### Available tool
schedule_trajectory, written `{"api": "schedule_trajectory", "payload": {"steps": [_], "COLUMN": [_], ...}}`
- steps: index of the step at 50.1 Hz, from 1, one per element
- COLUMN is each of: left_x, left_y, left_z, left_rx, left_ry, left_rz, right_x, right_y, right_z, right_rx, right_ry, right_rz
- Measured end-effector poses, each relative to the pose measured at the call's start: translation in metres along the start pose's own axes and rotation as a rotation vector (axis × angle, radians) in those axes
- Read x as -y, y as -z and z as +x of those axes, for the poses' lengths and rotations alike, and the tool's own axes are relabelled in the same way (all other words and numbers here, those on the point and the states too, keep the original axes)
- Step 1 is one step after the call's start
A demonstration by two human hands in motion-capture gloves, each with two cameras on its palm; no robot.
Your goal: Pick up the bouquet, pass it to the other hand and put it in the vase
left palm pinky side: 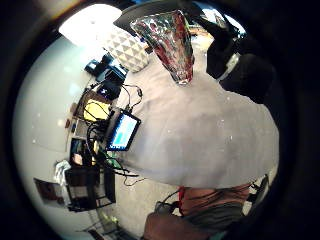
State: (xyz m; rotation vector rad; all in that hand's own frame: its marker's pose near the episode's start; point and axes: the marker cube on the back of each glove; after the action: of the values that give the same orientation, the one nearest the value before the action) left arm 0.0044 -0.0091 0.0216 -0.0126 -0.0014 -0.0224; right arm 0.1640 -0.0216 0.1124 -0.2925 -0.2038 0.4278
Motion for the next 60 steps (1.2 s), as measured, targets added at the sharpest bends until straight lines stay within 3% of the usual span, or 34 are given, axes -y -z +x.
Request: {"api": "schedule_trajectory", "payload": {"steps": [5,13,21,25,29,35,48,54,60], "left_x": [0.002,0.008,0.005,0.001,0.004,0.004,0.02,0.032,0.045], "left_y": [-0.005,-0.013,-0.014,-0.012,-0.016,-0.015,-0.009,0.02,0.049], "left_z": [-0.001,0.002,0.006,0.007,0.005,0.005,0.0,0.012,0.029], "left_rx": [0.008,-0.002,0.006,0.011,0.007,-0.009,-0.04,-0.042,-0.076], "left_ry": [0.009,0.0,-0.017,-0.008,-0.01,-0.005,-0.01,-0.042,-0.093], "left_rz": [-0.017,-0.005,-0.024,-0.042,-0.035,-0.038,-0.002,0.067,0.15], "right_x": [0.004,0.003,0.016,0.033,0.072,0.089,0.081,0.028,0.036], "right_y": [-0.01,-0.006,0.001,-0.011,-0.033,-0.042,-0.022,0.026,0.043], "right_z": [0.001,-0.008,-0.011,-0.003,-0.003,-0.001,-0.005,-0.029,-0.049], "right_rx": [0.051,0.029,-0.063,-0.121,-0.113,-0.108,0.142,0.306,0.429], "right_ry": [-0.017,0.019,0.005,-0.06,-0.03,-0.024,-0.007,0.049,0.152], "right_rz": [-0.042,0.036,0.215,0.237,0.278,0.312,0.328,0.352,0.476]}}
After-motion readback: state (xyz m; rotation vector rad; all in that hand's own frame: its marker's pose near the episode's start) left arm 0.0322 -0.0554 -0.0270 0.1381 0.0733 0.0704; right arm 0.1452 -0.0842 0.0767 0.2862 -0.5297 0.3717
